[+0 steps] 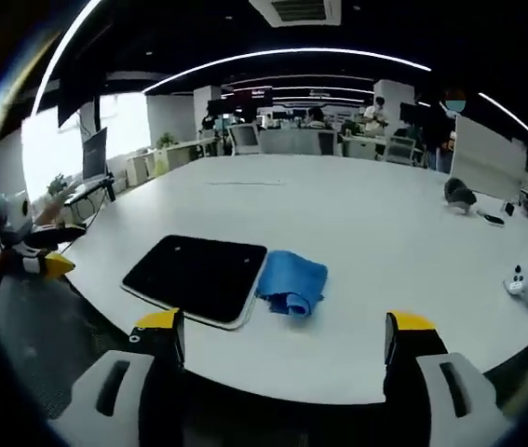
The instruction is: Wipe the mirror surface with the cleaning cloth until all visible marks leave the cleaned area.
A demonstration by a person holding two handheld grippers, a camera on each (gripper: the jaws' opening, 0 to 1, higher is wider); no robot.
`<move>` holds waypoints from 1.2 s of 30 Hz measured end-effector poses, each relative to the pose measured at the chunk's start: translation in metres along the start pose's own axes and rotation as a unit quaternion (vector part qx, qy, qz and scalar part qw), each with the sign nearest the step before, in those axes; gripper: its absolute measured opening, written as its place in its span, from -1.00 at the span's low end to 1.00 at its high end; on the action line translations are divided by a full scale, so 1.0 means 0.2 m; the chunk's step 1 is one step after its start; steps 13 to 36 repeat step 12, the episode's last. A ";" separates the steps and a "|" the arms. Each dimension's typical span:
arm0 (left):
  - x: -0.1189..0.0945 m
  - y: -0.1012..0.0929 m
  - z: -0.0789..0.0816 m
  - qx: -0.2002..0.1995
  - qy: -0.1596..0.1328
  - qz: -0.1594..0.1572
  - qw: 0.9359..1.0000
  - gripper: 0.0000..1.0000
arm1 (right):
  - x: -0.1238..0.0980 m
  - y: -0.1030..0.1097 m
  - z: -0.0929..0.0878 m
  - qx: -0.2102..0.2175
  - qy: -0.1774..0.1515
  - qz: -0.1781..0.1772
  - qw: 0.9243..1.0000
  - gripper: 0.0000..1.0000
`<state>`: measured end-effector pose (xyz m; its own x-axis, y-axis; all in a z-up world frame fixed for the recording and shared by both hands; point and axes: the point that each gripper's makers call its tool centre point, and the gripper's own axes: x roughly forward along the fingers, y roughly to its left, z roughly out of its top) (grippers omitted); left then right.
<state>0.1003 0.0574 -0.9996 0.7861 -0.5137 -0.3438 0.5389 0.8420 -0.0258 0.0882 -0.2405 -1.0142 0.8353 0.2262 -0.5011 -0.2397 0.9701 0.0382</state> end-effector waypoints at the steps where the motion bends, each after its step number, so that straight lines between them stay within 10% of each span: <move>1: 0.00 0.00 0.00 0.000 0.000 0.001 1.000 0.52 | 0.00 0.01 -0.01 -0.004 0.003 0.001 1.000 0.75; 36: 0.00 -0.04 0.00 0.009 0.007 -0.019 1.000 0.54 | 0.03 -0.01 0.00 0.000 -0.004 0.024 1.000 0.90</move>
